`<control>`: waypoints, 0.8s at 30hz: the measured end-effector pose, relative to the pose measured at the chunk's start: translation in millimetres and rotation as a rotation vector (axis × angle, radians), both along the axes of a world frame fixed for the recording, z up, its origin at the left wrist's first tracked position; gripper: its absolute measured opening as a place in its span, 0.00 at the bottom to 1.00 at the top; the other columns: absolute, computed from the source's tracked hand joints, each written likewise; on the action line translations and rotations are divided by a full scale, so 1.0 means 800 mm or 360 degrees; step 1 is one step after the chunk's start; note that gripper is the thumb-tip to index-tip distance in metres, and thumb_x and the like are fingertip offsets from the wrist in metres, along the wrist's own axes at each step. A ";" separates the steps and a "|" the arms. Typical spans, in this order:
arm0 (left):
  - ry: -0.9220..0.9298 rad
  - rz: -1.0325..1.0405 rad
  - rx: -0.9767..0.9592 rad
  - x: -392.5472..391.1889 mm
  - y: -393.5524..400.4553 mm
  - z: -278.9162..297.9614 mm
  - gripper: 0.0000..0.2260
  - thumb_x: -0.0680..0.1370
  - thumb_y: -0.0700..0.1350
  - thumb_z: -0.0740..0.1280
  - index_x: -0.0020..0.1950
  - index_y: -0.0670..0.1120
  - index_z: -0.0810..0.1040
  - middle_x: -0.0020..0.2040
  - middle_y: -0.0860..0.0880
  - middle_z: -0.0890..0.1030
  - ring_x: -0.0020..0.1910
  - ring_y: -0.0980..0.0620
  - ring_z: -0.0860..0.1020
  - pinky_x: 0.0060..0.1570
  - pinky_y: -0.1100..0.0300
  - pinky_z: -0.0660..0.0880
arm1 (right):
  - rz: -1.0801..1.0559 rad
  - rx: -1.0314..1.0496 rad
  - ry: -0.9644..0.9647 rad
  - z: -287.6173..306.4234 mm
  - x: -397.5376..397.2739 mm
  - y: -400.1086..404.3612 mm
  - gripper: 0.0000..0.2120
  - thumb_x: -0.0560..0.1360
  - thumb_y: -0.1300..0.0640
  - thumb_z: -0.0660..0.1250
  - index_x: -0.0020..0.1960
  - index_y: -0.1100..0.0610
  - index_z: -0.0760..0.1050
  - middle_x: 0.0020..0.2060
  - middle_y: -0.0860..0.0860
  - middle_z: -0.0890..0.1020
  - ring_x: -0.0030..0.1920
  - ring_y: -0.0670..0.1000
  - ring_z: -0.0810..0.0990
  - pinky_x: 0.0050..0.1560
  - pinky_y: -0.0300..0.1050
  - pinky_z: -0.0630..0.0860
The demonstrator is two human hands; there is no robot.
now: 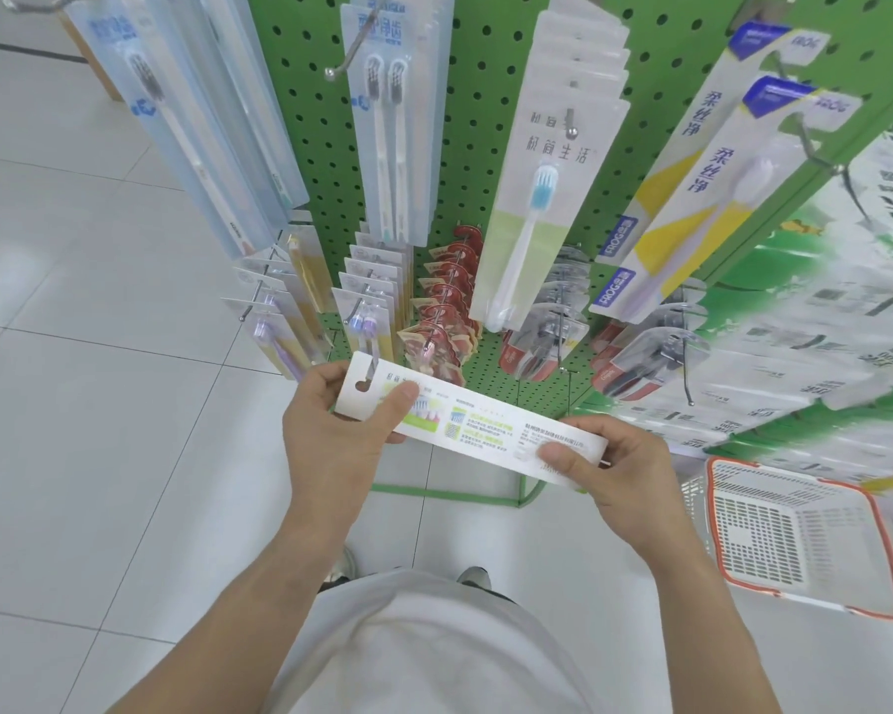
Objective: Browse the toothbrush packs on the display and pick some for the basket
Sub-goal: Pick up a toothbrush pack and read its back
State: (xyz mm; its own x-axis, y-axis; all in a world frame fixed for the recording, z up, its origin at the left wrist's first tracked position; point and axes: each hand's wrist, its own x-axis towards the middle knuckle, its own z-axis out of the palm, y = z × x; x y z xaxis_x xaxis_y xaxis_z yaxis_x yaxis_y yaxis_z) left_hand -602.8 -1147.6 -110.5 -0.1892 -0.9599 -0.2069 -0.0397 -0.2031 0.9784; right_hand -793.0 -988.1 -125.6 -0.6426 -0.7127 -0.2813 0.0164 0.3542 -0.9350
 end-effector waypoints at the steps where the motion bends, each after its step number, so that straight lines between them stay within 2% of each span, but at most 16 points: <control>1: -0.0049 -0.0018 -0.0044 0.000 0.001 0.001 0.14 0.70 0.40 0.80 0.51 0.44 0.79 0.40 0.55 0.85 0.40 0.51 0.86 0.32 0.62 0.81 | -0.0012 -0.0010 -0.0002 0.000 -0.002 0.001 0.10 0.63 0.50 0.79 0.45 0.48 0.85 0.41 0.48 0.88 0.38 0.47 0.82 0.41 0.43 0.76; 5: -0.0115 -0.0071 -0.0100 -0.001 0.003 0.004 0.09 0.72 0.40 0.78 0.48 0.48 0.81 0.39 0.55 0.85 0.37 0.49 0.85 0.32 0.68 0.77 | -0.0158 -0.0116 -0.0084 0.001 -0.007 0.002 0.17 0.66 0.56 0.78 0.54 0.56 0.82 0.42 0.50 0.88 0.39 0.46 0.85 0.40 0.35 0.78; 9: -0.0113 -0.0115 -0.0160 -0.003 0.005 0.004 0.09 0.76 0.39 0.74 0.52 0.51 0.82 0.43 0.56 0.86 0.39 0.51 0.86 0.33 0.70 0.77 | -0.0236 -0.0176 -0.0108 -0.006 -0.007 0.001 0.14 0.74 0.61 0.75 0.59 0.56 0.80 0.44 0.51 0.88 0.42 0.48 0.86 0.46 0.35 0.80; 11: -0.0150 -0.0112 -0.0185 -0.003 0.004 0.000 0.10 0.77 0.40 0.74 0.52 0.54 0.81 0.44 0.55 0.86 0.40 0.51 0.86 0.36 0.68 0.79 | -0.0235 -0.0190 -0.0116 -0.010 -0.005 0.001 0.13 0.76 0.60 0.73 0.59 0.53 0.79 0.44 0.51 0.88 0.44 0.49 0.86 0.50 0.38 0.81; 13: -0.0246 -0.0123 -0.0243 -0.001 -0.001 -0.007 0.11 0.77 0.43 0.74 0.51 0.59 0.79 0.45 0.57 0.86 0.43 0.51 0.85 0.43 0.59 0.82 | -0.0215 -0.0213 -0.0134 -0.012 -0.002 0.000 0.12 0.78 0.60 0.70 0.62 0.53 0.79 0.45 0.52 0.88 0.45 0.48 0.86 0.52 0.40 0.81; 14: -0.0303 -0.0143 -0.0273 0.000 -0.003 -0.009 0.11 0.77 0.44 0.75 0.50 0.60 0.79 0.45 0.58 0.85 0.44 0.52 0.85 0.45 0.55 0.82 | -0.0215 -0.0226 -0.0150 -0.011 -0.001 0.000 0.12 0.80 0.61 0.68 0.63 0.54 0.78 0.46 0.53 0.88 0.45 0.48 0.86 0.50 0.41 0.82; 16: -0.0370 -0.0187 -0.0322 0.001 -0.006 -0.010 0.11 0.77 0.46 0.75 0.49 0.62 0.77 0.44 0.61 0.85 0.43 0.55 0.84 0.47 0.56 0.82 | -0.0233 -0.0237 -0.0169 -0.011 0.001 -0.001 0.12 0.81 0.62 0.66 0.64 0.55 0.78 0.46 0.54 0.88 0.44 0.48 0.86 0.45 0.42 0.83; 19: -0.0373 -0.0234 -0.0304 0.000 -0.007 -0.008 0.13 0.74 0.46 0.77 0.53 0.60 0.78 0.45 0.61 0.85 0.42 0.60 0.83 0.44 0.63 0.81 | -0.0254 -0.0222 -0.0179 -0.010 0.002 -0.001 0.11 0.82 0.62 0.65 0.63 0.55 0.79 0.46 0.54 0.88 0.43 0.50 0.86 0.41 0.43 0.83; 22: -0.0374 -0.0256 -0.0297 -0.002 -0.003 -0.005 0.23 0.69 0.47 0.81 0.61 0.52 0.77 0.48 0.58 0.84 0.44 0.62 0.83 0.43 0.69 0.78 | -0.0248 -0.0173 -0.0149 -0.009 0.005 -0.002 0.09 0.81 0.61 0.66 0.60 0.55 0.80 0.44 0.53 0.88 0.41 0.50 0.85 0.39 0.42 0.83; 24: -0.0365 -0.0235 -0.0304 -0.002 -0.002 -0.005 0.26 0.68 0.46 0.82 0.62 0.52 0.75 0.48 0.60 0.84 0.43 0.62 0.82 0.42 0.70 0.77 | -0.0212 -0.0147 -0.0123 -0.007 0.009 -0.003 0.07 0.79 0.61 0.69 0.57 0.54 0.81 0.44 0.51 0.88 0.40 0.49 0.84 0.38 0.40 0.81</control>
